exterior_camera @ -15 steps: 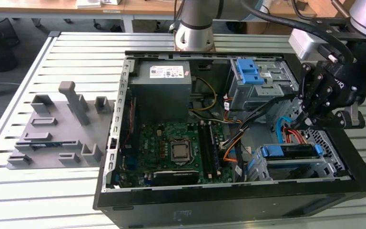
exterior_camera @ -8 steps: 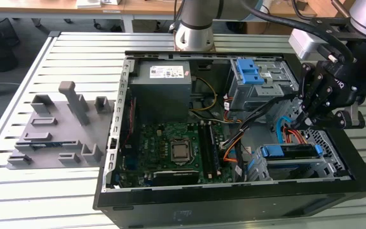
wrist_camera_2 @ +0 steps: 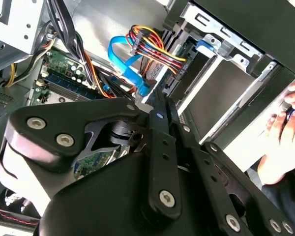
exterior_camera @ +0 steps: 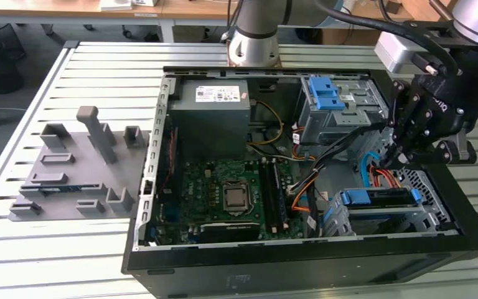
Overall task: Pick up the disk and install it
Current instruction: 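Insert the second disk wire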
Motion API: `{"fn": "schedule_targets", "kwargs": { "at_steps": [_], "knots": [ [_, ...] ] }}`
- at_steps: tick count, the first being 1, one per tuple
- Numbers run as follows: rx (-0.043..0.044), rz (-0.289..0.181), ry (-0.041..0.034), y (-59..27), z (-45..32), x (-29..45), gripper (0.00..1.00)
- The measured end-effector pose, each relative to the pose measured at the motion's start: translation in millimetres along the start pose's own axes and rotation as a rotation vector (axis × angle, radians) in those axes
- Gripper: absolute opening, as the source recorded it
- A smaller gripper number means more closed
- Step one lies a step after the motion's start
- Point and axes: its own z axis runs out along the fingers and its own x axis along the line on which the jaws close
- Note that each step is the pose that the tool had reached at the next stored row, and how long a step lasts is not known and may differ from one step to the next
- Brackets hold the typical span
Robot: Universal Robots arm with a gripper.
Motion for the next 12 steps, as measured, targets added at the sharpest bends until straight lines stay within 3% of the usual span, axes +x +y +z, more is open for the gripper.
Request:
{"fn": "schedule_targets", "kwargs": {
  "at_steps": [1,5,7,8,12],
  "knots": [
    [0.0,0.0,0.0001,0.1,0.0,-1.7,0.17],
    [0.0,0.0,0.0002,0.6,-0.3,-9.1,0.17],
    [0.0001,0.0,0.0003,0.7,-0.4,-10.5,0.18],
    [0.0,0.0,0.0004,0.9,-0.8,-10.7,0.25],
    [0.0001,0.0,0.0021,1.5,-1.2,-12.8,0.25]
  ]
}}
